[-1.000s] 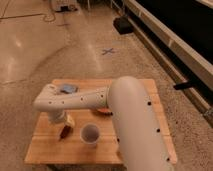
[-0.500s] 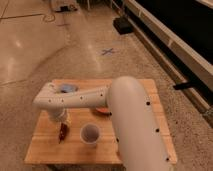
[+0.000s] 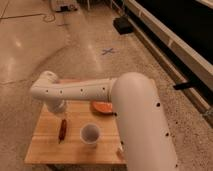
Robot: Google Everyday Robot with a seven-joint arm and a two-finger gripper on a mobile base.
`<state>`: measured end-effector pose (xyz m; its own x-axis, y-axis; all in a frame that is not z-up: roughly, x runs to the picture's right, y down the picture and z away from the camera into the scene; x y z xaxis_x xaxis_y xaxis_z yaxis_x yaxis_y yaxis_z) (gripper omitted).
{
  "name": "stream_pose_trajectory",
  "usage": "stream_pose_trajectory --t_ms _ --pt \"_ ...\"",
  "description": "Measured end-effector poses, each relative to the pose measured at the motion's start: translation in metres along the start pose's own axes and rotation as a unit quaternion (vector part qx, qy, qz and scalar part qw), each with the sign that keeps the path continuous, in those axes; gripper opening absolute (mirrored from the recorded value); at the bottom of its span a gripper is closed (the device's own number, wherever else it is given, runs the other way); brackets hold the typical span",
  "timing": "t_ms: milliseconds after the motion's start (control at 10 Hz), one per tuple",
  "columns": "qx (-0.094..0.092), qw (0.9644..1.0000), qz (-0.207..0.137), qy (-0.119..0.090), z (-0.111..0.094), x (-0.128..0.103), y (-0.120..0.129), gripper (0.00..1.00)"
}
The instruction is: Place the pepper on the white sponge
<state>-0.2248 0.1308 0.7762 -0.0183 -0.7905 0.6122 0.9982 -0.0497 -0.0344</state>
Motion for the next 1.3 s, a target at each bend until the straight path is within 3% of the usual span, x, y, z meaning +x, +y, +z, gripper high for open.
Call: stream_pose_trajectory --t_ms 200,700,1300 --pt "-0.004 1.0000 -0.002 0.001 0.004 -0.009 0.002 0.20" --pt "-0.007 0.9999 -0.003 0.008 0.013 0.000 -0.010 0.63" --pt "-0.015 0.9998 -0.004 0.016 0.020 0.001 -0.017 0.67"
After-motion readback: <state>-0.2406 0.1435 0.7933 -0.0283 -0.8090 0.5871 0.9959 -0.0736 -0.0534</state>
